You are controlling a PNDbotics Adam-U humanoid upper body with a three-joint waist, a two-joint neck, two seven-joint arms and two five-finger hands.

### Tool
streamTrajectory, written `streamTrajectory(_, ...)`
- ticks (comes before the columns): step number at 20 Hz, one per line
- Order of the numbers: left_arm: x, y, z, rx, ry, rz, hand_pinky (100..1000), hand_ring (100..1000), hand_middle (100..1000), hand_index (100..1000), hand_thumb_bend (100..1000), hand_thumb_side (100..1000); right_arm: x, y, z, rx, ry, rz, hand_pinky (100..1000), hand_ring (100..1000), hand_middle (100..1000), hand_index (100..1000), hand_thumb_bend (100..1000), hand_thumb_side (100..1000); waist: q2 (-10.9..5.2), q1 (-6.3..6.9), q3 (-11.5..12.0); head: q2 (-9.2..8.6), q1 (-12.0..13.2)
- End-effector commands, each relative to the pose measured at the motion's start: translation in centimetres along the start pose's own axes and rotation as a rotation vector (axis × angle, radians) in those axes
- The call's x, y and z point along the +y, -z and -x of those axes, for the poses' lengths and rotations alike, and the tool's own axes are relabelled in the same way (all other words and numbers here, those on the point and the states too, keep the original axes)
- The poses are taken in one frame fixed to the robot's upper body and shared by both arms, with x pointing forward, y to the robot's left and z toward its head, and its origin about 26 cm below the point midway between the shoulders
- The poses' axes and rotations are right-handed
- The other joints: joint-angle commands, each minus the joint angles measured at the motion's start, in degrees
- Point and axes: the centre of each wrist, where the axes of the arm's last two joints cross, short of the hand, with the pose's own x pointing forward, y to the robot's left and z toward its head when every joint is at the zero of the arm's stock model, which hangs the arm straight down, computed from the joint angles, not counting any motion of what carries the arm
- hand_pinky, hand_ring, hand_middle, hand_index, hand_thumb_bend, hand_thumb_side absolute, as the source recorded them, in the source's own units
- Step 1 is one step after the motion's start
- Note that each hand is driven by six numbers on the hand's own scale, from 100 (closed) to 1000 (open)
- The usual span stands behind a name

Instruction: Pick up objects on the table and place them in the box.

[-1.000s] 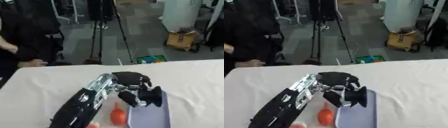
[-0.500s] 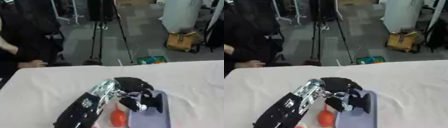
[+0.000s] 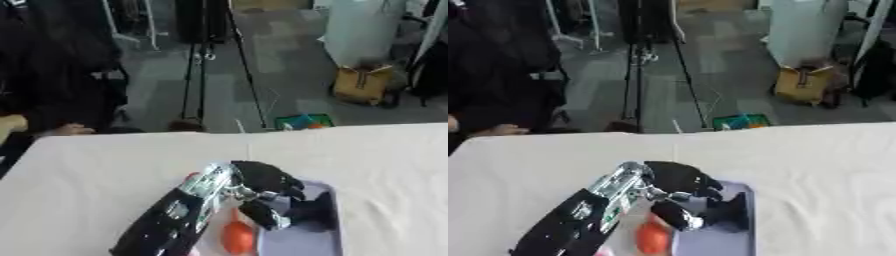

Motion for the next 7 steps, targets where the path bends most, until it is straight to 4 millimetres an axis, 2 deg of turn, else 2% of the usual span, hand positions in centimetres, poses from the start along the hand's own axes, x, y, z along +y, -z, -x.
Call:
streamTrajectory(1, 2.7, -1.6, 0.7, -0.026, 0.025, -0.055, 1000, 1000, 998, 996, 100, 1000, -0.2, 0.9, -0.7, -0.033, -0.009, -0.024, 702, 741, 660, 822, 100, 585, -1.37, -0.6, 0.14, -0.22, -0.14)
streamTrajectory(3, 4.4, -3.0, 1.1, -0.042, -0.004, -0.142, 1000, 1000, 996, 988, 100, 1000, -0.3, 0.9, -0.7, -0.033, -0.013, -0.023, 701, 741, 661, 821, 100, 584, -1.59, -0.64, 0.37, 0.11, -0.52)
streamTrajectory(7, 8.3, -7.9, 1.6, -0.082, -0.078, -0.342, 1000, 1000, 988, 969, 100, 1000, -0.6, 0.8, -0.8, -0.034, -0.027, -0.02, 701, 740, 661, 820, 100, 582, -2.1, -0.46, 1.04, 1.15, -1.71)
